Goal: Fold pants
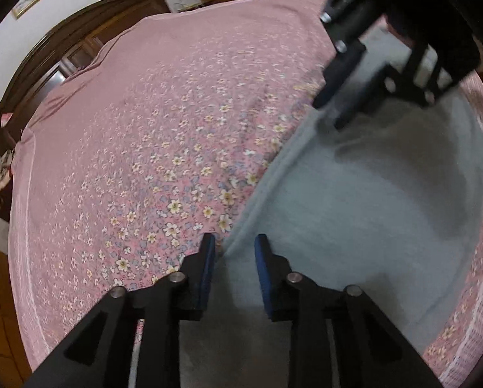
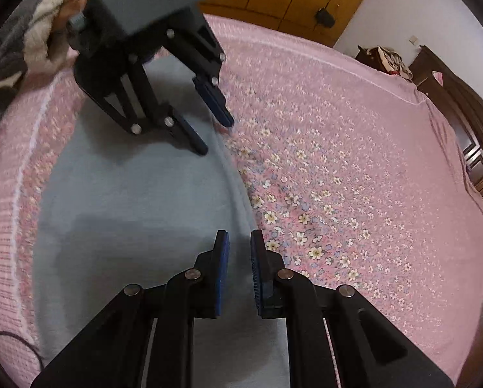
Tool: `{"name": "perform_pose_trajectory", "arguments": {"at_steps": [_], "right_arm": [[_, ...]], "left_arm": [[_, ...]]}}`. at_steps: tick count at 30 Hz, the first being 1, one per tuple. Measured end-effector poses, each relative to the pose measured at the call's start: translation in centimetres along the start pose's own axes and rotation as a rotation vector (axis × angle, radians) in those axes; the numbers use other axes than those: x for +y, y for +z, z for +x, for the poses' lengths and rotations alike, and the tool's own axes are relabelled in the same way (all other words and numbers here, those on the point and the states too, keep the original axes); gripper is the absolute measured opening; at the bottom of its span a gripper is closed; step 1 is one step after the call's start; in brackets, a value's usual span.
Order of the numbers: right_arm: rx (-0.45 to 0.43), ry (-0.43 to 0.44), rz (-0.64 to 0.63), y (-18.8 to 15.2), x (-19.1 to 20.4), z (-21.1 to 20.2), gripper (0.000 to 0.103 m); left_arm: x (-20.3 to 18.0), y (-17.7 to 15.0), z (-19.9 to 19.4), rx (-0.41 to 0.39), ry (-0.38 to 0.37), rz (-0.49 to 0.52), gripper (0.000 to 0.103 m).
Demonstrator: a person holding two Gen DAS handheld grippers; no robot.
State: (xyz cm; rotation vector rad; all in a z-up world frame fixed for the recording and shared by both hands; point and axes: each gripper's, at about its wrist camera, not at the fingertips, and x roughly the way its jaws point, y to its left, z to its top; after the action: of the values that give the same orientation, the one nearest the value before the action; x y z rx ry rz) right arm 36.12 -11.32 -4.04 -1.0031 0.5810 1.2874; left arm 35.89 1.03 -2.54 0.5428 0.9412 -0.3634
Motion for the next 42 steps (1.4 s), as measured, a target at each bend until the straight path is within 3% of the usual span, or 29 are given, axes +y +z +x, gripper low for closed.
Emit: {"name": "perform_pose_trajectory", "arguments": {"at_steps": [1,2,5,6,7,10,15,18,20,22,24,35,42], "right_arm": [[0.011,-0.008,0.01,0.0,-0.2,0.4,0.012],[0.021,-0.021,0.029,0.2,-0.3,0.7,0.001],[-0.003,0.034,0.063,0.4,-0.4,0.5,0.001],[-0.003,0.026,0.057,0.4,-0.3,0.5,0.001],[0.001,0.027,0.051,0.4,-0.2,0.5,0.001],[-0.014,-0.06,0.027,0.3,-0.3,0.5,0.001],[-0.015,-0.02,0.044,0.5,-1.3,0.7,0.003],[0.015,-0.021,0.018,0.6,-1.0,1.2,0.013],[0.029,0.017,0.023,0.7,-1.0,1.8,0.013],[0.032,-0.012,0.008,0.7,-0.8,2.3,0.013],[0.027,-0.019,0.03,0.7,-1.0,2.4,0.003],[-0.016,-0.085,0.039,1.0,-1.6,1.3,0.002],[0.024,-0.106,0.028,1.0,-1.3,2.9,0.002]], "left_arm": [[0.0,-0.1,0.1,-0.002,0.005,0.005,0.033],[0.0,-0.2,0.1,-0.003,0.007,0.009,0.033],[0.1,-0.3,0.5,0.006,0.0,-0.005,0.03],[0.1,-0.3,0.3,0.007,-0.013,-0.008,0.011],[0.0,-0.2,0.2,0.008,-0.015,-0.007,0.003],[-0.9,-0.3,-0.4,0.008,0.009,0.026,0.002],[-0.9,-0.6,-0.7,-0.006,0.004,0.006,0.001],[-0.9,-0.5,-0.9,-0.015,0.013,0.004,0.001],[-1.0,-0.5,-1.0,-0.022,0.023,0.006,0.001],[-0.8,-0.8,-1.2,-0.027,0.021,-0.001,0.001],[-1.0,-0.9,-1.3,-0.034,0.029,0.0,0.001],[-0.8,-0.9,-2.9,-0.087,0.046,-0.028,0.001],[-0.3,-0.2,-2.8,-0.083,0.075,-0.018,0.001]]}}
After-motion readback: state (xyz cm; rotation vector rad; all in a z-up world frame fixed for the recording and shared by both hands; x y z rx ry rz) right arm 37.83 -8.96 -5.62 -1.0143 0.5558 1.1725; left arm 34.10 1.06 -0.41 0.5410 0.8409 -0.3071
